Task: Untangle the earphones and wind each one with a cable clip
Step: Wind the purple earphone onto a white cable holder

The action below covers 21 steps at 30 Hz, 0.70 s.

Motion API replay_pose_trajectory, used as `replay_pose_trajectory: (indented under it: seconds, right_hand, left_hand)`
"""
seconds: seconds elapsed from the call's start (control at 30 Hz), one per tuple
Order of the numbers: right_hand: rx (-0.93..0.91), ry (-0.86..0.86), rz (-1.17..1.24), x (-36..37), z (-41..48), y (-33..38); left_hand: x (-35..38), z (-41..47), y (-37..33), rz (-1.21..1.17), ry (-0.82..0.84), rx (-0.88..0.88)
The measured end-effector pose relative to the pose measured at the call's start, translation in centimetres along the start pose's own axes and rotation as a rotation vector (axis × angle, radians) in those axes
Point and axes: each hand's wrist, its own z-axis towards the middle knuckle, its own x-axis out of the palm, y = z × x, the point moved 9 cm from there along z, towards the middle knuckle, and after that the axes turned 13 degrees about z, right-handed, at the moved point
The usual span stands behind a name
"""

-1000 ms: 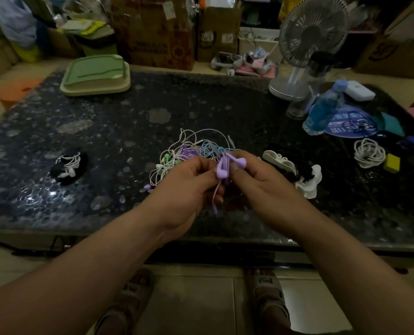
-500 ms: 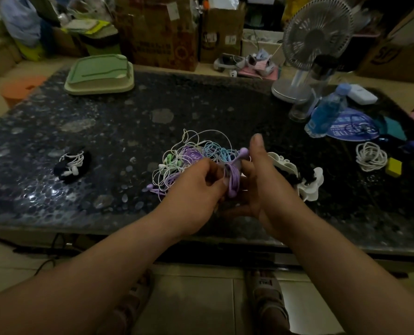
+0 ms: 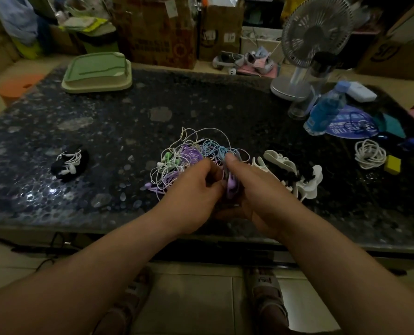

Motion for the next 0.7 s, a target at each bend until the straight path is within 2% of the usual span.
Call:
replay_pose_trajectory:
  seconds: [0.13, 0.23, 0.3, 0.47, 0.6, 0.7]
  right_hand:
    - [-0.007, -0.024, 0.068, -0.6, 0.2, -0.2]
    - [0.003, -0.010, 0.064, -0.6, 0.0, 0.1]
    - [0.011, 0.013, 0.062, -0.5, -0.1, 0.3]
    - [0.002, 0.041, -0.003, -0.4, 0.0, 0.5]
    - [-0.023, 0.033, -0.010, -0.4, -0.5, 1.1]
    - [-0.051, 0.040, -0.046, -0.6, -0.5, 1.4]
  left_hand:
    - [-0.3, -0.2, -0.5, -0.089, 0.028, -0.025]
    - [-0.2, -0.4, -0.1, -0.339, 0.082, -0.144]
    - [0.1, -0.5, 0.5, -0.533, 0.150, -0.230]
    - [0.9, -0.9, 0.5, -0.755, 0.388, -0.264]
    - [0.7, -0.5, 0.3, -0.852, 0.428, -0.234]
    - [0.3, -0.5, -0.2, -0.796, 0.415, -0.195]
